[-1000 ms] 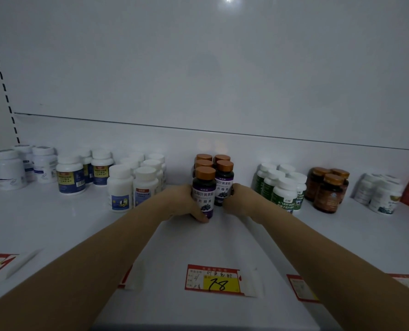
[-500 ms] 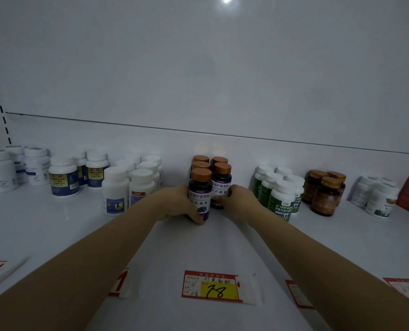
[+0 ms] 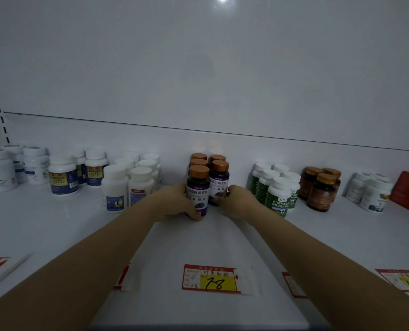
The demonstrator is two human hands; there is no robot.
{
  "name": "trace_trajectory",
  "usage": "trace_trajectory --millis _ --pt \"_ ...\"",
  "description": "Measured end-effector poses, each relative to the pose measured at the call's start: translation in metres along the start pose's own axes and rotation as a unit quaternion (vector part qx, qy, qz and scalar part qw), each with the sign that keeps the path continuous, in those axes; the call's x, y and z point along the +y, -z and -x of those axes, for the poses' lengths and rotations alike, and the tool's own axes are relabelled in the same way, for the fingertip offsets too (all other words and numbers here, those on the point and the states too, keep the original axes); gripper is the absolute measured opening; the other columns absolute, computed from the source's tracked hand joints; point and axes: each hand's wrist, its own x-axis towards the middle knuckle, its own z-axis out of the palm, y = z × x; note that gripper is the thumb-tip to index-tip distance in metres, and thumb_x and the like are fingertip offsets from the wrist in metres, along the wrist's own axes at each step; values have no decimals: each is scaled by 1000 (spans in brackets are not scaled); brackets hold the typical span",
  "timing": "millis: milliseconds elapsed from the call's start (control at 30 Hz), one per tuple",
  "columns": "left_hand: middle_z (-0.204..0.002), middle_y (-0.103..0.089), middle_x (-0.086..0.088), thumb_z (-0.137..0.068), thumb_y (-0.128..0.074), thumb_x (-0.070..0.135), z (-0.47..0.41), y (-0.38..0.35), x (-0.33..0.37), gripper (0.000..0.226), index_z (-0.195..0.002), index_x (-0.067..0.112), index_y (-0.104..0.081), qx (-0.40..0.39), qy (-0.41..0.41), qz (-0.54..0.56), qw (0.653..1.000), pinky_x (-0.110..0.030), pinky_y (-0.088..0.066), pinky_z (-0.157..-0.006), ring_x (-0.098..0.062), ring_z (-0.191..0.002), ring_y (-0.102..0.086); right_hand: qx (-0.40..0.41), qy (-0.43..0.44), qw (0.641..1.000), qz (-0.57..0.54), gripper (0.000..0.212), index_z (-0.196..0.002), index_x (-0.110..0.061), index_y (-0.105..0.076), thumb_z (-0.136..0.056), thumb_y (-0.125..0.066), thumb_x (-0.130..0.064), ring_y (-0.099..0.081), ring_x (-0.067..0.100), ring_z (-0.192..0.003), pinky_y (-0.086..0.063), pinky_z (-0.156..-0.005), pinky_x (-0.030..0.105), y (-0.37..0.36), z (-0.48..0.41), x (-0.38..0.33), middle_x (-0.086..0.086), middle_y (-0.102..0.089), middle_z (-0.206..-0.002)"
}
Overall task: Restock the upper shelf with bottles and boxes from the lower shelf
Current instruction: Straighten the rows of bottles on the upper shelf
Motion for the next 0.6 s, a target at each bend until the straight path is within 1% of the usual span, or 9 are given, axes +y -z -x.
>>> trace_trajectory --millis 100,200,333,367,433,467,500,567,600 --pt "-130 -59 -5 -61 -85 6 0 -1 -3 76 -129 15 -52 12 5 -17 1000 -45 -38 -110 -26 -122 -53 2 -13 1000 -14 39 -118 -2 -53 -97 -48 -34 -47 19 -88 -38 -70 24 4 2 2 8 -50 -96" --pt "-137 -53 -7 -64 -83 9 15 -4 4 77 -133 14 -48 17 19 -43 999 -42 -35 -112 -26 -127 -48 14 -25 999 -34 28 -105 -7 -53 -95 -51 -33 -47 20 -84 -35 -55 21 9 10 6 7 -52 -87" --pt "-145 -42 -11 -79 -72 7 44 -4 27 70 -139 5 -38 29 20 -107 994 -33 -31 -109 -27 -134 -38 50 -7 999 -13 39 -119 -1 -53 -95 -50 -31 -50 19 -91 -39 -73 26 32 21 7 13 -60 -117" --pt "-143 -44 -12 -80 -71 9 55 -4 37 66 -138 5 -39 43 10 -134 990 -32 -33 -105 -27 -132 -39 62 -4 998 -15 42 -124 -1 -51 -95 -50 -32 -53 21 -98 -41 -78 28 42 24 6 14 -58 -124" --pt "-130 -50 -12 -82 -71 15 69 -2 59 60 -133 4 -42 78 -26 -196 977 -25 -37 -86 -25 -123 -45 80 2 996 -39 50 -135 -3 -44 -94 -52 -31 -51 25 -120 -41 -94 32 66 31 4 13 -51 -137" --pt "-125 -49 -11 -82 -71 18 74 -3 71 61 -133 4 -40 99 -56 -226 967 -23 -38 -78 -23 -118 -46 90 6 994 -54 52 -138 -3 -41 -94 -53 -28 -47 27 -126 -39 -100 33 81 35 5 13 -48 -141" --pt "-130 -46 -9 -81 -72 20 77 -4 82 69 -136 3 -35 119 -84 -245 958 -22 -39 -78 -22 -118 -45 108 10 992 -62 51 -138 -3 -41 -93 -53 -24 -46 29 -128 -39 -102 34 95 39 7 14 -47 -141" --pt "-152 -27 -11 -78 -75 22 76 -13 101 95 -147 4 -14 151 -132 -247 948 -29 -39 -99 -24 -134 -35 151 8 987 -55 44 -134 -1 -46 -92 -50 -15 -48 31 -125 -41 -100 34 120 44 19 16 -50 -137" --pt "-157 -15 -9 -77 -76 24 77 -22 109 104 -150 6 -5 154 -154 -248 944 -32 -32 -109 -23 -141 -27 169 4 985 -43 43 -133 0 -47 -92 -49 -12 -48 30 -125 -40 -100 33 128 47 28 16 -50 -137"
